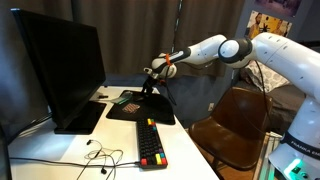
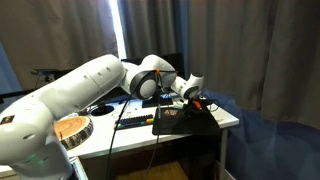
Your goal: Move the black computer mouse to the left
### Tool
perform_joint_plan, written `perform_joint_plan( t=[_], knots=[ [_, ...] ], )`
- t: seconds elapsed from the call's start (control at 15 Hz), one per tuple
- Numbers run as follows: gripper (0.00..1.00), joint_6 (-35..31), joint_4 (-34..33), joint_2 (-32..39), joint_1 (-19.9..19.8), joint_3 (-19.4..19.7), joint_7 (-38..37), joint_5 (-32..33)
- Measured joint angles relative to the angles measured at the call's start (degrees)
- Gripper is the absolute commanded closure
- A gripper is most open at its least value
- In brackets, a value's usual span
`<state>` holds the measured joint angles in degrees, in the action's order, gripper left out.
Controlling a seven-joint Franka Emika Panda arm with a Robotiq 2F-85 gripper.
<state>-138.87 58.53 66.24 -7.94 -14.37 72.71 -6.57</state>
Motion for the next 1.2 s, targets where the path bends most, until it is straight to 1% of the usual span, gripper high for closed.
perform_joint_plan(
  t=[0.27,0.53,0.6,0.8,0.87,0.93,1.0,1.07,1.2],
  knots=[
    [0.00,0.1,-4.5,3.5,0.0,-1.9,2.8,0.0],
    [0.00,2.0,-7.8,5.9,0.0,-2.3,3.5,-0.1],
    [0.20,2.7,-8.5,6.4,0.0,-2.3,3.5,-0.1],
    [0.41,4.2,-10.2,7.7,0.0,-2.5,3.6,-0.3],
    [0.43,4.8,-10.8,8.0,0.0,-2.6,3.6,-0.4],
    [0.44,5.3,-11.2,8.1,0.0,-2.7,3.6,-0.6],
    [0.38,5.8,-11.4,8.2,0.0,-2.8,3.6,-0.6],
    [0.36,5.9,-11.5,8.2,0.0,-2.8,3.6,-0.7],
    [0.36,5.9,-11.5,8.2,0.0,-3.2,3.6,-0.7]
  ],
)
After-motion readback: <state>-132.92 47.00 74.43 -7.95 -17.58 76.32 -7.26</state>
